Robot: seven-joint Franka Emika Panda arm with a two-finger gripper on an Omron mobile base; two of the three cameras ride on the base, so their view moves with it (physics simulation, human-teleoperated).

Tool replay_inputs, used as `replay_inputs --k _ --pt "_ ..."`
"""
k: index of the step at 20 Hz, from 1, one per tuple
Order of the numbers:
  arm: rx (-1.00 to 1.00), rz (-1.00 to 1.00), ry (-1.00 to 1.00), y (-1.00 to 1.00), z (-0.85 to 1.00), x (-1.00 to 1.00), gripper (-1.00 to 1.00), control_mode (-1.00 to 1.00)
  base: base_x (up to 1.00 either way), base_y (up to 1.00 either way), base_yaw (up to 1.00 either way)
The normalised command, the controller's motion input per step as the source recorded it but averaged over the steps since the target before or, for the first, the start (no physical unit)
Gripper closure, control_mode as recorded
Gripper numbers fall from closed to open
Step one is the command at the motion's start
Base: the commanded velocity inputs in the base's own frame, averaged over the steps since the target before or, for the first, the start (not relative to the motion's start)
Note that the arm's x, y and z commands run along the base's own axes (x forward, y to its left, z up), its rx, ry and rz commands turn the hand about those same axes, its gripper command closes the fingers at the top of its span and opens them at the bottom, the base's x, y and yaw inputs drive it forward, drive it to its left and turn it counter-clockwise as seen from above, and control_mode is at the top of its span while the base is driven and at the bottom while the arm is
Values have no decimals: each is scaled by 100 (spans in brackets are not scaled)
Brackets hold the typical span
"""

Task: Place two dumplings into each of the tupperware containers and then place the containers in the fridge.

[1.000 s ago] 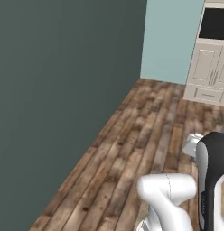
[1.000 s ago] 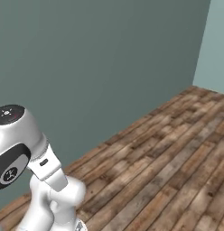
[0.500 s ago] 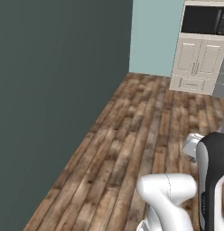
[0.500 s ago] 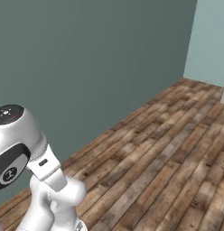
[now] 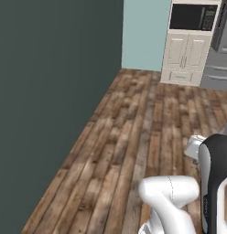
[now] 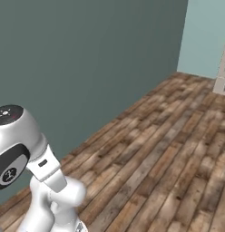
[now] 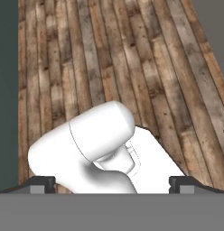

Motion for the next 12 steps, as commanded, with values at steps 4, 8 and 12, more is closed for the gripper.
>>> replay_inputs --k 4,8,12 --pt "0 0 0 0 0 0 -100 100 -100 2 -19" --pt "0 0 0 0 0 0 -100 100 -100 0 -16" --pt "0 0 0 0 0 0 -100 100 -100 -8 -10"
